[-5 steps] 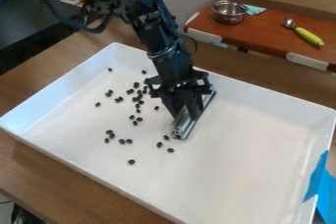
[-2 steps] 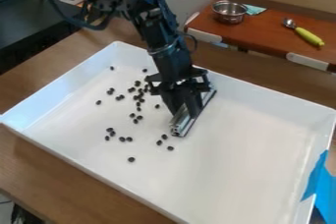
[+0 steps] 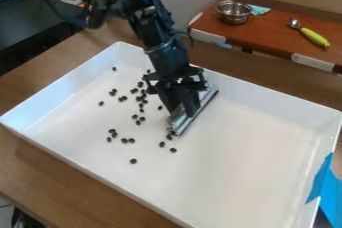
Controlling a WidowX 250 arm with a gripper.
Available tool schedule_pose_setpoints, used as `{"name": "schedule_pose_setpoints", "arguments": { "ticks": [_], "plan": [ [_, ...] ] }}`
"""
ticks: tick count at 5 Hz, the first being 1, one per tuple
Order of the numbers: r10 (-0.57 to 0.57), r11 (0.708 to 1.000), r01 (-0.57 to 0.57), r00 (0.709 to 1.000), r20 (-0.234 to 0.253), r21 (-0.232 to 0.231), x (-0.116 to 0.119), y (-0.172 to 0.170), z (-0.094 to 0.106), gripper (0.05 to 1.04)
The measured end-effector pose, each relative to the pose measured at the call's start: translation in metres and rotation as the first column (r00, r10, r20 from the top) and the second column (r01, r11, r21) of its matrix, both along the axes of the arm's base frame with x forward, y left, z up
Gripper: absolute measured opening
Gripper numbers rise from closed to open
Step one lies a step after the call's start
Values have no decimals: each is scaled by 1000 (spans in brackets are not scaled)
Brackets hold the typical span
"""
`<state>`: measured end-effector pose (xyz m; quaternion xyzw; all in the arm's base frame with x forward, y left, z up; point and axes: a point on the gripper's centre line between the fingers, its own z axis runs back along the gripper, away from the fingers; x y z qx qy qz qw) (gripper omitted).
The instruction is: Sweep into pile
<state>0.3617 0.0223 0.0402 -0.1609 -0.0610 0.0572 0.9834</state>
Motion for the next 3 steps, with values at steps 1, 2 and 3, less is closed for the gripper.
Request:
{"name": "schedule_pose_setpoints", "arguments": {
  "ticks": [1, 2, 3],
  "plan": [
    [49, 999, -50, 999, 12, 9, -6, 17, 0, 378],
    [45, 999, -45, 999, -1, 2, -9, 18, 0, 378],
    [72, 997, -72, 997, -4, 0, -12, 35, 1, 378]
  ]
}}
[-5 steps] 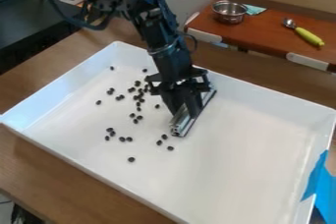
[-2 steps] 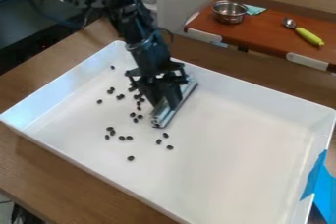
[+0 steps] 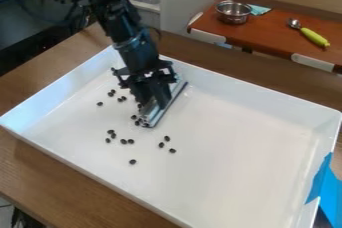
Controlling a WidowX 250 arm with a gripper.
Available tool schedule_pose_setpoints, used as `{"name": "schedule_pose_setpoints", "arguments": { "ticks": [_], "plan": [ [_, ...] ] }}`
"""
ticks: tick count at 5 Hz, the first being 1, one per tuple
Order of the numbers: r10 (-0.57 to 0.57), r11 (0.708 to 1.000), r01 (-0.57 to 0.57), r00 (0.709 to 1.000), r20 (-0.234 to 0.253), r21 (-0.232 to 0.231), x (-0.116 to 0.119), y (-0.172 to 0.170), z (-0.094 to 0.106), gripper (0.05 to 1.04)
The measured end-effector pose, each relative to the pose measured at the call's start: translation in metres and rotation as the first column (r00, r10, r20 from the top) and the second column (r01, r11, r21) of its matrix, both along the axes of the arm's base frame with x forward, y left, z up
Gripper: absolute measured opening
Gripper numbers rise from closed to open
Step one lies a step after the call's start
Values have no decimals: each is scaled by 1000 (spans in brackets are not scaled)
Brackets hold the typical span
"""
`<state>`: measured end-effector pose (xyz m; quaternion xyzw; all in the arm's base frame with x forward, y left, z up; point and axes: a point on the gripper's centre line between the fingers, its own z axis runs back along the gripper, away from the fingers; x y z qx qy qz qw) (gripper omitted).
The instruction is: Sweep into pile
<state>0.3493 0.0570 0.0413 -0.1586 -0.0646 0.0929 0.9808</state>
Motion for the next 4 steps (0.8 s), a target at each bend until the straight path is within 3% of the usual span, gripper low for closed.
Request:
{"name": "schedule_pose_setpoints", "arguments": {
  "ticks": [4],
  "plan": [
    [42, 999, -41, 999, 9, -12, -10, 53, 3, 378]
  ]
}}
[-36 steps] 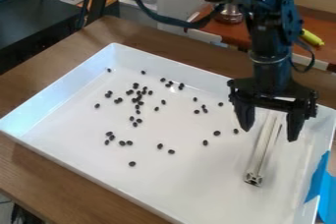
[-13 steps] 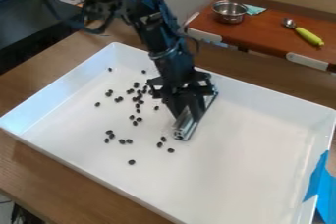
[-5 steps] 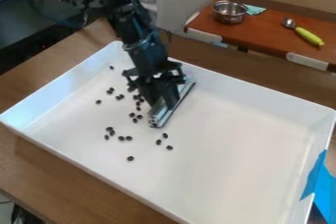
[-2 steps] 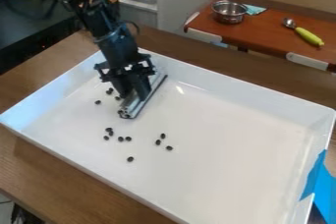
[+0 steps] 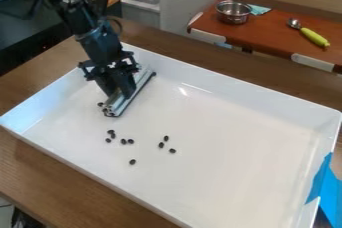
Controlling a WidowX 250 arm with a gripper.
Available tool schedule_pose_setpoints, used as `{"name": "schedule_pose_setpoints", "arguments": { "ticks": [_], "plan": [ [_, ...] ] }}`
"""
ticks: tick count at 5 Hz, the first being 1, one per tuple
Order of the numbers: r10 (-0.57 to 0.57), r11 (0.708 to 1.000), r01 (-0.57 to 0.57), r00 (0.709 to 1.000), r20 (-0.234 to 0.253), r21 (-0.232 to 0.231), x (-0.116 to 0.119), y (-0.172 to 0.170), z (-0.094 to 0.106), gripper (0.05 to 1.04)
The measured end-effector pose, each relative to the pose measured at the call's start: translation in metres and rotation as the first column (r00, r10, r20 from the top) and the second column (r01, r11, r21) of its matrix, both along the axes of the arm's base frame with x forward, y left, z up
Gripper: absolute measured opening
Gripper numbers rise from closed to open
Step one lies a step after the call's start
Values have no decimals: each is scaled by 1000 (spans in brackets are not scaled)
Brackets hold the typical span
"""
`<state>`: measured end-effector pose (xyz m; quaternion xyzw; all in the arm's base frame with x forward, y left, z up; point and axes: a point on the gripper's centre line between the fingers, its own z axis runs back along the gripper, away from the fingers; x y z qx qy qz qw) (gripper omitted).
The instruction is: Sweep into pile
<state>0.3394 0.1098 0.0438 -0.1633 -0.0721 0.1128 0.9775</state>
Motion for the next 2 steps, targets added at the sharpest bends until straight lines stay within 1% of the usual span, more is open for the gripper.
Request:
{"name": "schedule_pose_setpoints", "arguments": {
  "ticks": [1, 2],
  "plan": [
    [-4, 1000, 4, 1000, -4, -17, -6, 7, 1, 377],
    [-11, 997, 11, 1000, 3, -71, -6, 0, 4, 378]
  ]
}}
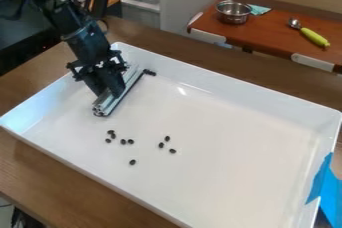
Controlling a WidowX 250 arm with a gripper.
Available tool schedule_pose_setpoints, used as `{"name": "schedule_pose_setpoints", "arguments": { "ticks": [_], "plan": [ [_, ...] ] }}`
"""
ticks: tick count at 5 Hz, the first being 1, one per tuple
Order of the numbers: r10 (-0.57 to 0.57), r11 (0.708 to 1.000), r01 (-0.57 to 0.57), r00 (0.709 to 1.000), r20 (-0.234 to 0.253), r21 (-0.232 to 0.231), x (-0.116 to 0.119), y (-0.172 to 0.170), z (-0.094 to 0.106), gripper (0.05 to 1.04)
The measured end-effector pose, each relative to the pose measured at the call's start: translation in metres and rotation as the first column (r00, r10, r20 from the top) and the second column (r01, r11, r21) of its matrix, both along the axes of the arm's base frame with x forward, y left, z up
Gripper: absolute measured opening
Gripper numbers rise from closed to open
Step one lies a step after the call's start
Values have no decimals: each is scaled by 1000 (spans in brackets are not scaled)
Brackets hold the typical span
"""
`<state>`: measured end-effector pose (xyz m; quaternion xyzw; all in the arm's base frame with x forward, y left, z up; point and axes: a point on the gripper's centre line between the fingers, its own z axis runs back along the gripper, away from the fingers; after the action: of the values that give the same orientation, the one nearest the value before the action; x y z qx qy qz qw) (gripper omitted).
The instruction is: Sweep into pile
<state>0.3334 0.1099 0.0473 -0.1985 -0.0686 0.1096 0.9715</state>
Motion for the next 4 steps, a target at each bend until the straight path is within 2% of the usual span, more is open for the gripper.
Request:
{"name": "schedule_pose_setpoints", "arguments": {
  "ticks": [2, 3, 4],
  "plan": [
    [0, 994, 1, 1000, 5, -109, 4, -35, 27, 377],
    [-7, 991, 11, 999, 34, -133, 6, -50, 50, 377],
    [-66, 987, 70, 997, 31, -144, -5, -79, 57, 377]
  ]
}}
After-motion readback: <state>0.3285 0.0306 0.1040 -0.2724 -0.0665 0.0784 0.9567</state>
